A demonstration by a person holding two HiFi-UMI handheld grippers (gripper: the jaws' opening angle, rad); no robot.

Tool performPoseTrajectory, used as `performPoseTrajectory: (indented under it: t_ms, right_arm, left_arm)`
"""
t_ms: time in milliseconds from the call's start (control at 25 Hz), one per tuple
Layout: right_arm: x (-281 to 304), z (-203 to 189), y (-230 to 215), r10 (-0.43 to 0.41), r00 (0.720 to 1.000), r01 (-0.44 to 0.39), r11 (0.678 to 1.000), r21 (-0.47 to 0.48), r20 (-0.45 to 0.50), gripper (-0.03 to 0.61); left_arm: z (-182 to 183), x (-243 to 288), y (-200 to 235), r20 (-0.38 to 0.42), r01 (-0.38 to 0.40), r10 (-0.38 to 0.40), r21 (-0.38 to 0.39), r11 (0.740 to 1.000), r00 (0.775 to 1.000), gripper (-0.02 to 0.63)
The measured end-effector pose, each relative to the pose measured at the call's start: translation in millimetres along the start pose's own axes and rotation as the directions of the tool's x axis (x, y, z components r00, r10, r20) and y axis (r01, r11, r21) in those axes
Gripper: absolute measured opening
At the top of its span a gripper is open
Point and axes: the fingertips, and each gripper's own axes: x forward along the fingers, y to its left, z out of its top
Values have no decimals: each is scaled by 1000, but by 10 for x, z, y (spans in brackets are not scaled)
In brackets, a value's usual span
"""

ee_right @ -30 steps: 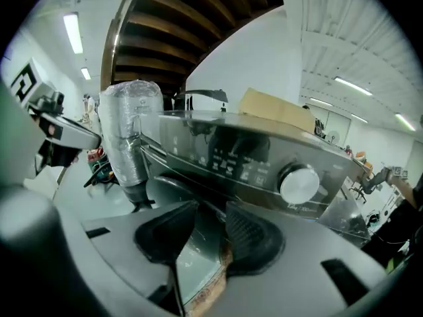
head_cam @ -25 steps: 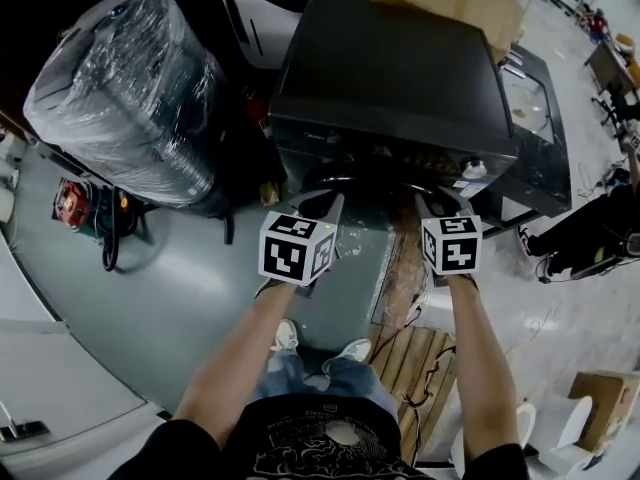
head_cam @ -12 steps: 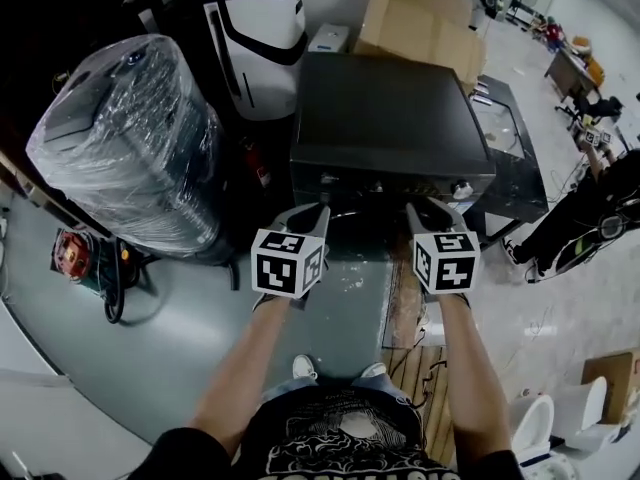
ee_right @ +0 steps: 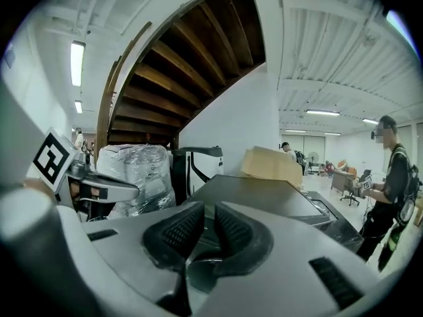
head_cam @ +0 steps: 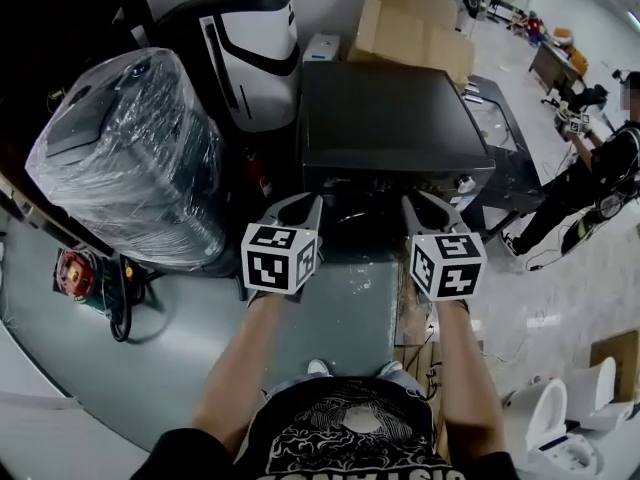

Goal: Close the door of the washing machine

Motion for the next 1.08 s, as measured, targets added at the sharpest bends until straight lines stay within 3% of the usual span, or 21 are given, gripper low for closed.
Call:
performPoseTrajectory:
  t_ms: [200, 1080]
  right_arm:
    - [-38, -14, 40, -2, 1000, 2, 1000, 11, 17, 29]
    - [39, -75, -19, 6, 1000, -7, 999, 35, 27, 25]
  left_arm:
    - [6, 16, 59, 1, 5, -5, 0, 1000, 1000, 29]
    - [25, 55, 94, -13, -2, 3, 50, 999, 1000, 29]
